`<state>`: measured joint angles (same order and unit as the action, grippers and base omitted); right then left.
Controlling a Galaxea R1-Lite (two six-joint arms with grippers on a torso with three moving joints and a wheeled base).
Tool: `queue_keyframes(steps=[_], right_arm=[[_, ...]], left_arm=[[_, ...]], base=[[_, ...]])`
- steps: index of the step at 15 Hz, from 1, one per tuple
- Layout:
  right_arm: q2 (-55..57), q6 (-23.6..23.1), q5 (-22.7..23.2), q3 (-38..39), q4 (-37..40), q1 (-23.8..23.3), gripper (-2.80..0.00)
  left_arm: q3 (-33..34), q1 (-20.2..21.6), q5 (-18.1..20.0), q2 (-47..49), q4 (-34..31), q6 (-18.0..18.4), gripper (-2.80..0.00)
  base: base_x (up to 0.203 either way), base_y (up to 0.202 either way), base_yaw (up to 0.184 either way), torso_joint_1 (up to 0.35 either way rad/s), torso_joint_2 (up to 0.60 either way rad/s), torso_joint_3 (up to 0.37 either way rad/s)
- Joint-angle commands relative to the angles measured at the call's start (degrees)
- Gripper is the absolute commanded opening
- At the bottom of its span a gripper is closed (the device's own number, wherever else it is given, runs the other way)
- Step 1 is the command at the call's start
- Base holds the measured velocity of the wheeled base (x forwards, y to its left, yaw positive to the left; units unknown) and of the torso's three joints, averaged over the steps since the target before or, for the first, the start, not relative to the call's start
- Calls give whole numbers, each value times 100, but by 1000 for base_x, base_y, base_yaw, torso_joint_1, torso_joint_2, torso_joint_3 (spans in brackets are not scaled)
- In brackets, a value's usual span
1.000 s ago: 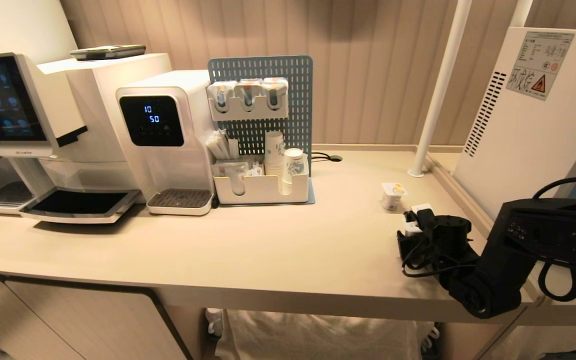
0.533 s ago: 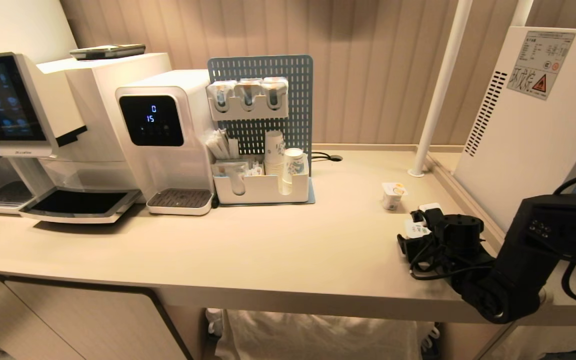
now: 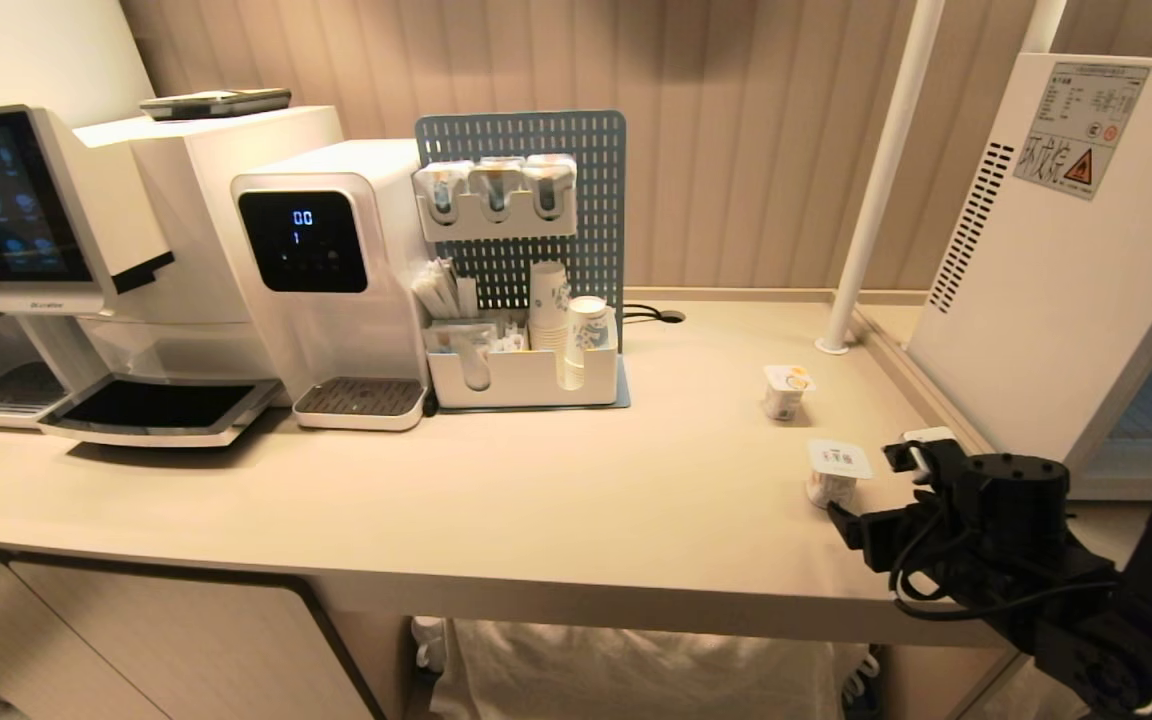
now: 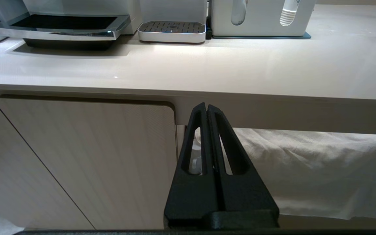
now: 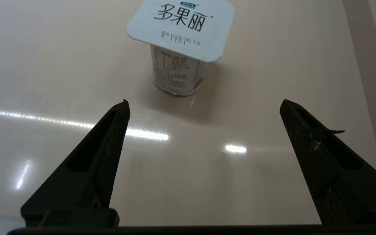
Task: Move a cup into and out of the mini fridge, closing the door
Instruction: Place the yoghurt on the table, then close the freezer door
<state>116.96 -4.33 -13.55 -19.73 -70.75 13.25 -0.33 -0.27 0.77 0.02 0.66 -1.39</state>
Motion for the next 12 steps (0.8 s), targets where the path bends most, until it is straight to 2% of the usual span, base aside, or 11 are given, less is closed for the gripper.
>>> queue_keyframes(steps=[1,3,4,6,8,10,12], right_arm=[[-1033,29,71,686,-42,15,0],[-1651,94,144,1181,-43,24,0],[-2093,120,212,1462,-37,28,-280],[-3077,245,304,1758,239,35,-280],[-4168,356,344,1849,842,36,-280],[-5418,418,353,1685,1930,34,-280],[-6651,544,357,1214,3578,32,-280]], left_arm=[[-2,0,2,-2,4,-2,-280],[-2,-6,-4,-2,4,-2,-280],[-2,0,2,-2,4,-2,-280],[-2,-8,-4,-2,4,-2,-280],[-2,0,-5,-2,-4,-2,-280],[-2,0,-6,-2,-4,-2,-280],[-2,0,-4,-2,-4,-2,-280]], base=[[0,0,0,0,0,0],[0,0,0,0,0,0],[0,0,0,0,0,0],[0,0,0,0,0,0],[0,0,0,0,0,0],[0,0,0,0,0,0],[0,0,0,0,0,0]])
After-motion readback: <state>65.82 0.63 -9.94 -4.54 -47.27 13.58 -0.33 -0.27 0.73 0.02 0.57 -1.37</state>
